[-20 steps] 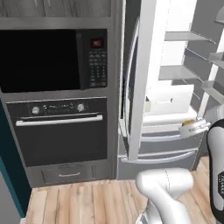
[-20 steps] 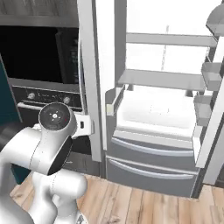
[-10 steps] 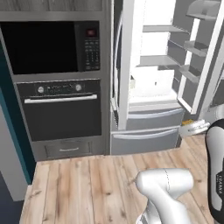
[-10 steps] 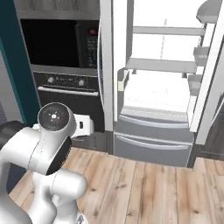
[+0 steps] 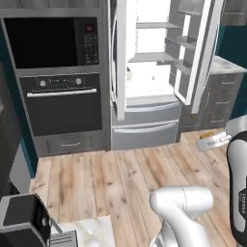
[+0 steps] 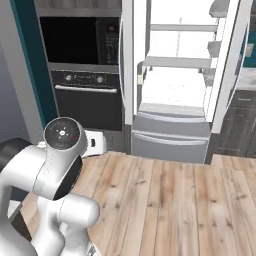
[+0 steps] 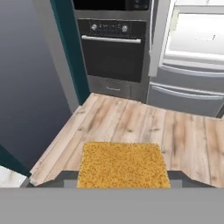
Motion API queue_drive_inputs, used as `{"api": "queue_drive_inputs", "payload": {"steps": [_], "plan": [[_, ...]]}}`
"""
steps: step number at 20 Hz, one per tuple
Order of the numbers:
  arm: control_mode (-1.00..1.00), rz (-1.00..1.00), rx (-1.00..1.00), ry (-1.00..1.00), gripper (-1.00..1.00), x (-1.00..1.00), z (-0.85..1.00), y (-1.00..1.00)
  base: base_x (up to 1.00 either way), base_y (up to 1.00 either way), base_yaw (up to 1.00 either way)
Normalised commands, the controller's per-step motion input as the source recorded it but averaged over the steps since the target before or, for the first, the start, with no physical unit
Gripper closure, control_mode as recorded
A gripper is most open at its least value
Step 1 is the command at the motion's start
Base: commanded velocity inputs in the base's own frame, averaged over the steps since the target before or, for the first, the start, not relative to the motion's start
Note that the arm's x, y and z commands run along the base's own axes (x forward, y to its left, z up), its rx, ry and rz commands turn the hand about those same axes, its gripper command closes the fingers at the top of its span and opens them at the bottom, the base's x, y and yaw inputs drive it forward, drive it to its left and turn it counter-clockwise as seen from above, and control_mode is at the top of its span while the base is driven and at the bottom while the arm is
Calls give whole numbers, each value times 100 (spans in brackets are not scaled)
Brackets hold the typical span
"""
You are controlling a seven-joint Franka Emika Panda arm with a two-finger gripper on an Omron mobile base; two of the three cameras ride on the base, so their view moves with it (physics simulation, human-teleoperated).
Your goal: Take the cakes from the fridge and place them on the empty tray on the dining counter.
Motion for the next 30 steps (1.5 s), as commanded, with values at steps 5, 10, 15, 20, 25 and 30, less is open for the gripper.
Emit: {"api": "queue_drive_inputs", "payload": {"steps": [5, 10, 15, 20, 25, 30], "plan": [[100, 0, 0, 0, 100, 0, 0, 0, -100, 0, -9], [100, 0, 0, 0, 100, 0, 0, 0, -100, -10, -9], [100, 0, 0, 0, 100, 0, 0, 0, -100, -72, -16], [100, 0, 0, 0, 100, 0, 0, 0, -100, -66, -13], [100, 0, 0, 0, 100, 0, 0, 0, -100, 9, 0], [100, 0, 0, 0, 100, 0, 0, 0, -100, 0, 0]]}}
